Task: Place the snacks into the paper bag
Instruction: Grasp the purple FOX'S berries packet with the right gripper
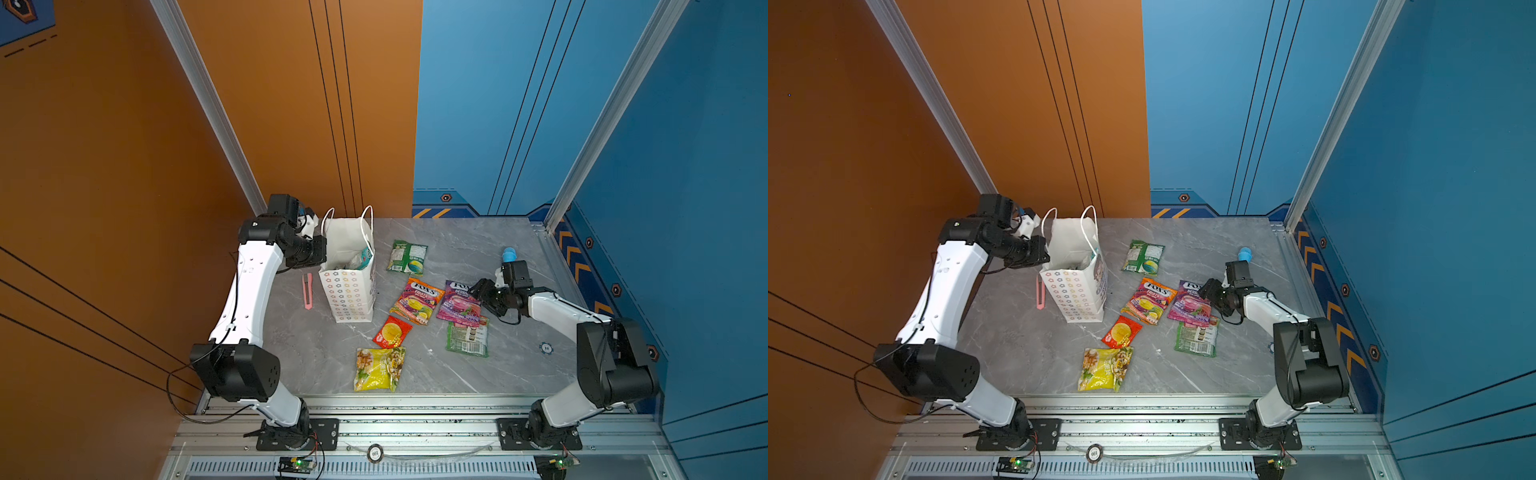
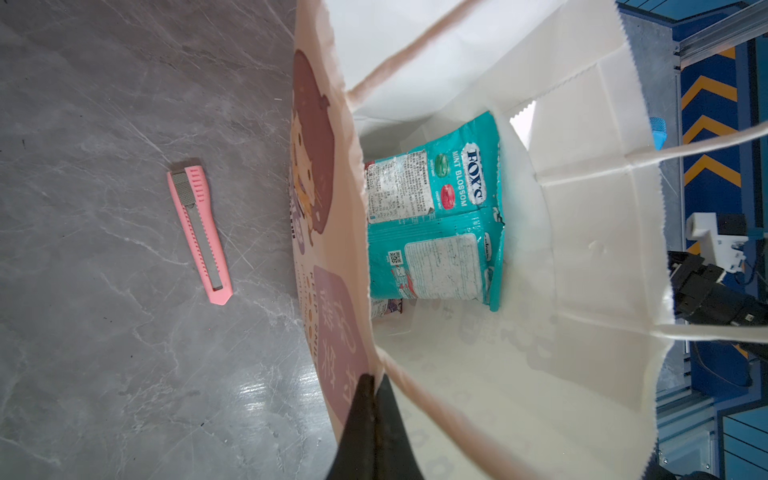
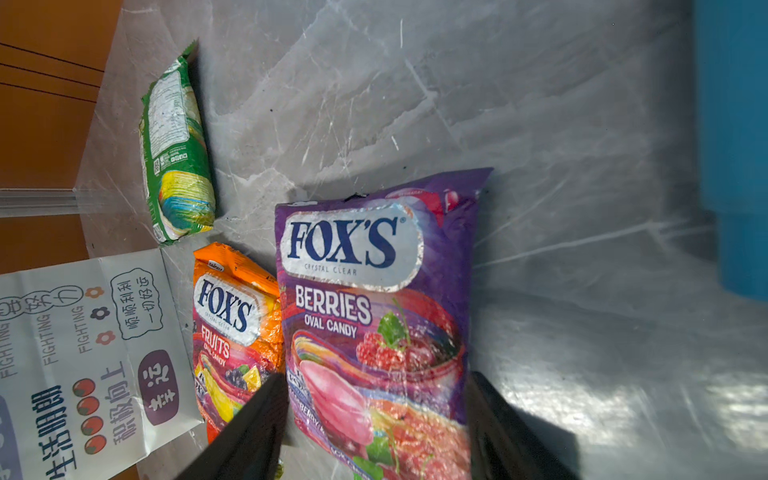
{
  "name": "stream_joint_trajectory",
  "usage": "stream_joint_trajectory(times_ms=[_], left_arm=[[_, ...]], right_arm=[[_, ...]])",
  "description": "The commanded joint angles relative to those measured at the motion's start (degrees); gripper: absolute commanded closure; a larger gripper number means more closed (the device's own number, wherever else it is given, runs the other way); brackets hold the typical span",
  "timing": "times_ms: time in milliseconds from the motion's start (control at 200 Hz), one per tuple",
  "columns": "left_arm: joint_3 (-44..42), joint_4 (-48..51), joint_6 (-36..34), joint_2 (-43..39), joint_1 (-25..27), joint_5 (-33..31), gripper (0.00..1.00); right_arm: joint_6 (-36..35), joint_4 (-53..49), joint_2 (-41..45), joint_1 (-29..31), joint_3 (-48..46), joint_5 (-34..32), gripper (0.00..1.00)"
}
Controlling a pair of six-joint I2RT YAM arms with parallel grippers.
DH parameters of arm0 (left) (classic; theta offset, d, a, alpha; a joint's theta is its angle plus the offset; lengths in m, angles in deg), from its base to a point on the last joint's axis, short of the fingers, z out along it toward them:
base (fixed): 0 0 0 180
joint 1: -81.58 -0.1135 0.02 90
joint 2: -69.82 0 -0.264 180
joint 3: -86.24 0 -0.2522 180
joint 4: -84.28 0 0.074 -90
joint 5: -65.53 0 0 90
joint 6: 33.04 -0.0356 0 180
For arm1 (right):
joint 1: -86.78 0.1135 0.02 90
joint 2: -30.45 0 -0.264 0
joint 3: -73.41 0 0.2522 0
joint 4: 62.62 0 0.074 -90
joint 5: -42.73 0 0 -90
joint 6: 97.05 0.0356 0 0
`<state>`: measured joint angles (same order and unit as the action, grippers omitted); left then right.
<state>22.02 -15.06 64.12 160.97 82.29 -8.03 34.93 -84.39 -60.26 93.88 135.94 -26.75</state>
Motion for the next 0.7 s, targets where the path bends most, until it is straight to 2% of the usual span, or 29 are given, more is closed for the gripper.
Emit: stream_joint_trajectory(times_ms=[0,260,695], left_arm=[[-0.63,0.21,0.14,-1.77,-0.10,-0.56,1.00],[-0.46,0.02,0.50,-1.48,0.05,-0.52,1.00],[-0.17,-0.16,0.26,-0.47,-0.01,-0.44,1.00]], right_arm=[[0.81,2.37,-1.92,-0.24,-0.44,-0.58,0.35],[0.69,2.26,-4.26,-0.26,-0.62,-1.26,0.37],[-1.50,-1.78,-0.43,-0.72,-1.11,-3.07,0.37]])
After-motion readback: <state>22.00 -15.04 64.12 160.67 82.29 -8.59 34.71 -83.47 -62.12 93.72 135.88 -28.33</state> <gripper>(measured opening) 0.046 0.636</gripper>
